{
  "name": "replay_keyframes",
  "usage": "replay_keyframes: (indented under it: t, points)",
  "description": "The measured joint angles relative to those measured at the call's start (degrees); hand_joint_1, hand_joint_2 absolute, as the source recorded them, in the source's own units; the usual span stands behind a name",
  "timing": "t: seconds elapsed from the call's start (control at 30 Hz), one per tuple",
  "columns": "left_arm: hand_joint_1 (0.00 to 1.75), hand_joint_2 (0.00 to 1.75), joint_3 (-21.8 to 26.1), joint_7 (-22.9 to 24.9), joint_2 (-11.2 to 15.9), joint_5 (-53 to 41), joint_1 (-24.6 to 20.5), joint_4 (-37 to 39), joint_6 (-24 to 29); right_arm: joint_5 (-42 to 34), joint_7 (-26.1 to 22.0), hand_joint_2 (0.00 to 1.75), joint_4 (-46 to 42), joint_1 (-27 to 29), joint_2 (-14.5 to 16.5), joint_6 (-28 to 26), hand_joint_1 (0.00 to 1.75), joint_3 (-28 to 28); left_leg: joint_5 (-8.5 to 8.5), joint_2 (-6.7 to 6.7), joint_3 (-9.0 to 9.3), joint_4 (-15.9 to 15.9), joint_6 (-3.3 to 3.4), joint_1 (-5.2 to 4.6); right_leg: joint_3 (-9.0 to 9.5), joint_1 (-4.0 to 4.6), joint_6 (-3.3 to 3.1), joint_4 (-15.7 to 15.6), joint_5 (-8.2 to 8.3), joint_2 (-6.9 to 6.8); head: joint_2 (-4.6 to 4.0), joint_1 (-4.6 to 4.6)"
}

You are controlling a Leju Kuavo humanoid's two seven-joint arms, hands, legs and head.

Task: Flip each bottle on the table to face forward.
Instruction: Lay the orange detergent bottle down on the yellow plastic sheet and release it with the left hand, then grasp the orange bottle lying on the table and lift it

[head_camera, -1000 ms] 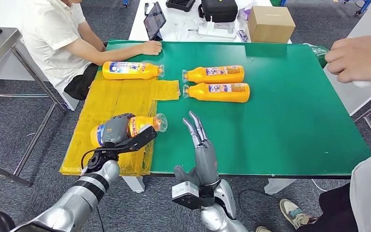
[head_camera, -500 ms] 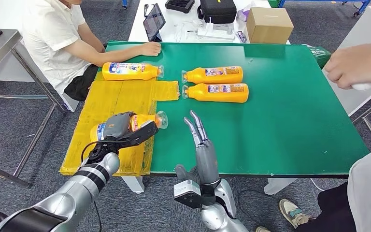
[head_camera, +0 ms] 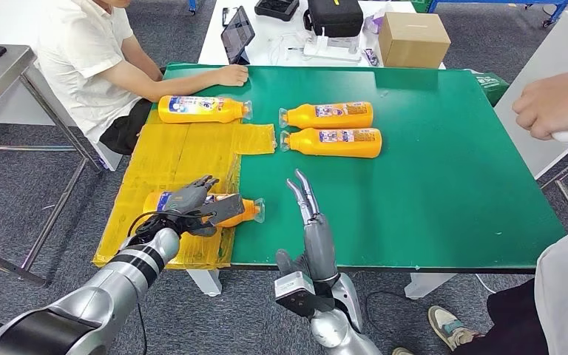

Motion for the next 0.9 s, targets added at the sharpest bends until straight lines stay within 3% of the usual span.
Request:
replay_keyframes:
  t: [0.2,0.57,0.7,0.8,0.9]
  points:
    - [0.0,1.75,-0.06,-2.31,0.2,1.17,-0.01,0.27,-2.74,-0.36,-0.38,0.0,0.85,0.0,0.0,-0.66,0.0,-0.57,0.01,-0.06,0.16,0.0,0.01,-0.01,0.19,-0.01,0.0,0.0,0.0,-0.03,0.0,0.01]
    - [0.0,1.75,0.03,-7.27,-0.07,6.17,1.75,-0.77,3.56,-0.35,-0.39,0.0,1.33,0.04,0.0,-0.98,0.0,-1.02,0.02,-0.18,0.16,0.0,0.01,-0.02,0.18,-0.03,0.01,-0.01,-0.01,-0.12,0.0,-0.01]
    - [0.0,1.75,1.68,-15.15,-1.32,16.15,5.03,-4.03,7.4,-0.56,-0.41,1.75,1.33,0.22,-0.02,-2.0,0.0,-1.03,0.03,-0.18,0.04,0.01,0.02,-0.02,0.06,-0.03,0.01,-0.01,0.0,-0.11,0.0,0.01]
    - [0.0,1.75,3.25,-20.11,-3.35,27.17,9.42,-9.71,10.5,-0.75,-0.45,1.75,1.33,0.69,-0.06,-3.27,0.0,-1.03,0.04,-0.15,-0.18,0.02,0.02,-0.03,-0.15,-0.04,0.02,-0.01,0.01,-0.1,0.0,0.01]
    - [0.0,1.75,3.57,-21.56,-4.76,35.85,12.82,-15.29,13.6,-0.76,-0.47,1.75,1.33,1.18,-0.19,-4.6,0.0,-1.03,0.03,-0.1,-0.34,0.03,0.02,-0.03,-0.34,-0.04,0.03,-0.01,0.02,-0.08,0.0,-0.01]
